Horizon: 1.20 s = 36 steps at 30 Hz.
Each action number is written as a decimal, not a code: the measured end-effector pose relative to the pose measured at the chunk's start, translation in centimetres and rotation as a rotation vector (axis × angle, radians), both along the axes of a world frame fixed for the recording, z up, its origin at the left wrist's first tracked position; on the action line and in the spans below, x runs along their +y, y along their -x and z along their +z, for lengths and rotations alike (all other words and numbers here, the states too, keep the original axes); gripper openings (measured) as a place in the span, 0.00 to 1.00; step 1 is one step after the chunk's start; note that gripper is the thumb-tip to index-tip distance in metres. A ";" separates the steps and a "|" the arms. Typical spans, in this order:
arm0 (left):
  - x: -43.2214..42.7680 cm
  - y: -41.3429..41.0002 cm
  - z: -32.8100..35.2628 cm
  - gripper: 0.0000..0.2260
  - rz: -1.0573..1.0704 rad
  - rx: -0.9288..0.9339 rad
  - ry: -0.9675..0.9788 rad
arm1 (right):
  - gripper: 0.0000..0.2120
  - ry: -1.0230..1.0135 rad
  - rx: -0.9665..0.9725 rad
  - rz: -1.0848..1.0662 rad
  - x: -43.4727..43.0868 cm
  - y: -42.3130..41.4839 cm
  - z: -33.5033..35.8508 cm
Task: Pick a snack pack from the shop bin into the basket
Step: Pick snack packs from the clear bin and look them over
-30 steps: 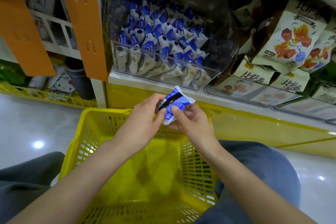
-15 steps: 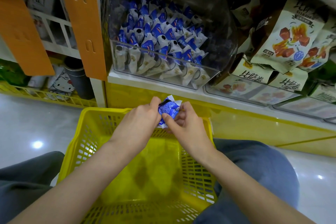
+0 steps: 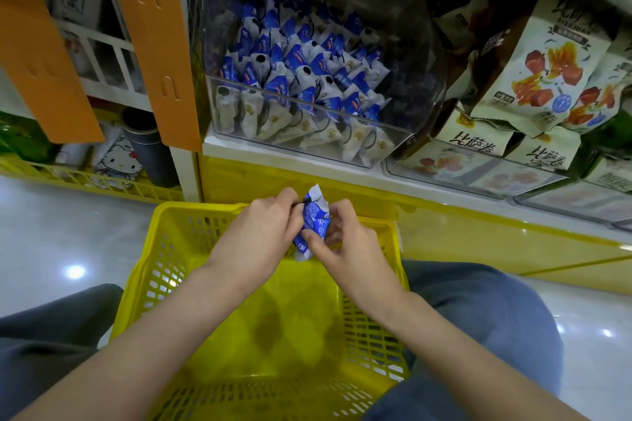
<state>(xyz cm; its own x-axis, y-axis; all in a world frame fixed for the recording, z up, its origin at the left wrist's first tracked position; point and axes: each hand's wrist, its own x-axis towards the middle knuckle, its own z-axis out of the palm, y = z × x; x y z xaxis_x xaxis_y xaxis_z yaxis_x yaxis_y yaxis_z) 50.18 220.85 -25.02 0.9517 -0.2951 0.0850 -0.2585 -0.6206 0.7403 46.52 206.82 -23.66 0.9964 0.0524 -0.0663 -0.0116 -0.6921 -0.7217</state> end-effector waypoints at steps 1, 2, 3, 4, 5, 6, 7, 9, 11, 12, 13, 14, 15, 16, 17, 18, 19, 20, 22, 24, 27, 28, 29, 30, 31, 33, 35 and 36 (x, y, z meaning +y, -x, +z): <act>0.0 0.0 0.0 0.07 0.012 0.013 0.058 | 0.15 -0.006 -0.007 0.004 -0.1 0.1 0.1; -0.1 0.0 0.0 0.07 0.020 0.024 0.107 | 0.17 -0.018 -0.014 0.012 -0.1 0.1 0.1; -0.1 0.0 -0.1 0.05 0.027 0.031 0.146 | 0.18 -0.045 -0.016 0.016 -0.1 0.1 0.2; -0.1 -0.1 0.0 0.03 0.035 0.035 0.175 | 0.16 -0.096 -0.010 0.012 0.0 0.1 0.4; -0.2 -0.1 0.1 0.03 0.047 0.042 0.200 | 0.13 -0.172 0.003 -0.005 0.0 0.0 0.5; -0.3 -0.2 0.2 0.05 0.058 0.063 0.221 | 0.10 -0.254 0.021 -0.032 0.1 -0.2 0.6; -0.4 -0.3 0.3 0.06 0.062 0.114 0.256 | 0.09 -0.329 0.037 -0.066 0.2 -0.4 0.7; -0.6 -0.6 0.8 0.09 0.075 0.304 0.413 | 0.12 -0.431 0.064 -0.142 0.2 -1.0 0.9; -0.7 -0.6 1.2 0.13 0.100 0.502 0.594 | 0.17 -0.480 0.095 -0.203 0.1 -1.6 0.9; -0.7 -0.5 1.4 0.16 0.081 0.560 0.636 | 0.21 -0.487 0.115 -0.223 0.1 -1.7 1.0; -0.8 -0.4 1.6 0.17 0.041 0.590 0.665 | 0.23 -0.482 0.125 -0.229 0.1 -1.9 1.1; -0.9 -0.3 1.8 0.16 0.003 0.596 0.686 | 0.24 -0.463 0.120 -0.218 0.1 -2.0 1.2; -1.0 -0.2 1.8 0.14 -0.012 0.582 0.690 | 0.22 -0.432 0.108 -0.197 0.2 -2.1 1.2; -1.0 -0.3 1.9 0.11 -0.008 0.555 0.668 | 0.18 -0.402 0.095 -0.174 0.2 -2.1 1.3; -0.9 -0.4 1.9 0.10 -0.001 0.532 0.642 | 0.14 -0.389 0.081 -0.153 0.2 -2.2 1.4; -0.9 -0.5 1.9 0.08 0.005 0.518 0.630 | 0.10 -0.395 0.073 -0.138 0.1 -2.2 1.5; -0.9 -0.6 1.9 0.08 0.003 0.513 0.642 | 0.08 -0.399 0.064 -0.128 -0.1 -2.2 1.6; -0.9 -0.6 2.0 0.07 -0.001 0.515 0.660 | 0.09 -0.389 0.053 -0.125 -0.3 -2.3 1.8; -0.9 -0.7 2.0 0.07 -0.007 0.518 0.675 | 0.10 -0.347 0.032 -0.120 -0.8 -2.6 2.3; -0.9 -0.9 1.9 0.08 -0.026 0.488 0.670 | 0.09 -0.291 0.007 -0.109 -1.2 -3.1 2.9; -0.6 -1.2 2.2 0.09 -0.040 0.448 0.679 | 0.03 -0.231 -0.017 -0.075 -1.8 -4.1 3.9; -0.5 -1.4 2.4 0.09 -0.041 0.437 0.690 | 0.03 -0.232 -0.019 -0.056 -1.9 -4.5 4.3; -0.4 -1.5 2.6 0.10 -0.042 0.426 0.706 | 0.05 -0.231 -0.026 -0.035 -2.0 -4.9 4.8; -0.3 -1.5 2.8 0.11 -0.040 0.414 0.727 | 0.06 -0.225 -0.036 -0.010 -2.0 -5.4 5.3; -0.3 -1.6 2.9 0.11 -0.031 0.401 0.746 | 0.07 -0.212 -0.049 0.021 -2.0 -5.8 5.9; 0.0 -1.8 3.2 0.12 0.010 0.373 0.783 | 0.08 -0.180 -0.097 0.087 -1.7 -6.7 7.1; 0.4 -2.1 3.3 0.11 0.074 0.351 0.812 | 0.08 -0.132 -0.194 0.110 -1.7 -8.1 8.2; 0.6 -2.2 3.3 0.10 0.109 0.342 0.818 | 0.08 -0.112 -0.232 0.100 -1.8 -9.1 8.7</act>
